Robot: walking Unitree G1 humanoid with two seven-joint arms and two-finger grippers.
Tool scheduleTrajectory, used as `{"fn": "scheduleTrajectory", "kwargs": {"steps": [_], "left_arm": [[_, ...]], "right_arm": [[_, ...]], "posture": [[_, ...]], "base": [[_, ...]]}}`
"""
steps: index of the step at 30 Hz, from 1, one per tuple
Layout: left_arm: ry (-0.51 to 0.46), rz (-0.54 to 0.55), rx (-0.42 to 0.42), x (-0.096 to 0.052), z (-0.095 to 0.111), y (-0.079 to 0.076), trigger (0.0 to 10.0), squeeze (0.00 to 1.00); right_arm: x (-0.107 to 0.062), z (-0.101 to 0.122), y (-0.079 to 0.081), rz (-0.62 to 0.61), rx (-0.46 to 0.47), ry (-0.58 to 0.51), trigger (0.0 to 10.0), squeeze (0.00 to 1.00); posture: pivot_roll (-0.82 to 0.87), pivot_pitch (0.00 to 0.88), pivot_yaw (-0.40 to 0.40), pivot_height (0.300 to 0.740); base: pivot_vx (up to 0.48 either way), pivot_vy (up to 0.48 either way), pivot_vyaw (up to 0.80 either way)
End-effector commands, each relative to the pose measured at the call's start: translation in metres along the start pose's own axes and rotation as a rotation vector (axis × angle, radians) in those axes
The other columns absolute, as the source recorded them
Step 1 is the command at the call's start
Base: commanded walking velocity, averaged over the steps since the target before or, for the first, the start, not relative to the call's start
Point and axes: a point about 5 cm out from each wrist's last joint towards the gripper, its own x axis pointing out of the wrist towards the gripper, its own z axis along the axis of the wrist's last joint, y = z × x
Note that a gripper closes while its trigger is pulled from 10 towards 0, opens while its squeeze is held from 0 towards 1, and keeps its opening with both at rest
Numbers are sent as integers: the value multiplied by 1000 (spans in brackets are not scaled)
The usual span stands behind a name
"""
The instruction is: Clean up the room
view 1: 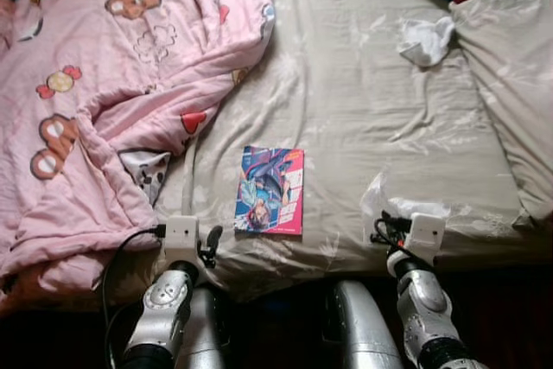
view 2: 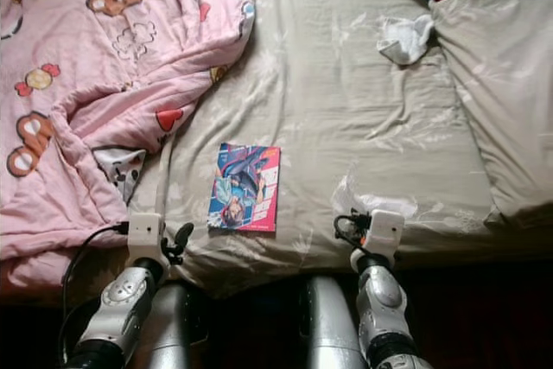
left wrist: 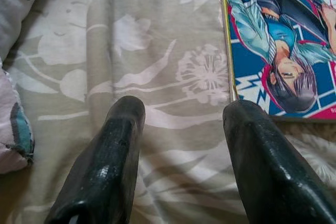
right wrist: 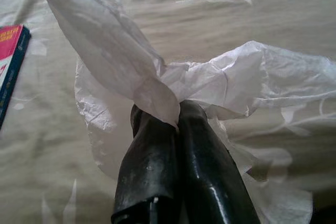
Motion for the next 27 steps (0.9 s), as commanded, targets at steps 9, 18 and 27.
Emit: {"fn": "scheduleTrajectory", "kwargs": {"steps": [9, 18, 27], "left_arm": [[109, 21, 16, -8, -30, 7, 10000, 0], [219, 15, 15, -17, -52, 6, 10000, 0], [371, 35, -8, -32, -81, 7, 10000, 0]], "right_arm": [[-14, -30, -6, -23, -15, 144, 10000, 0], [-28, -52, -13, -44, -31, 254, 10000, 0], [-46, -77, -22, -89, -45, 395, 10000, 0]], "posture": [[4, 184, -13, 720], [9, 169, -14, 740], [-26, 146, -11, 740]], "base": [[0, 0, 0], [0, 0, 0], [0, 0, 0]]}}
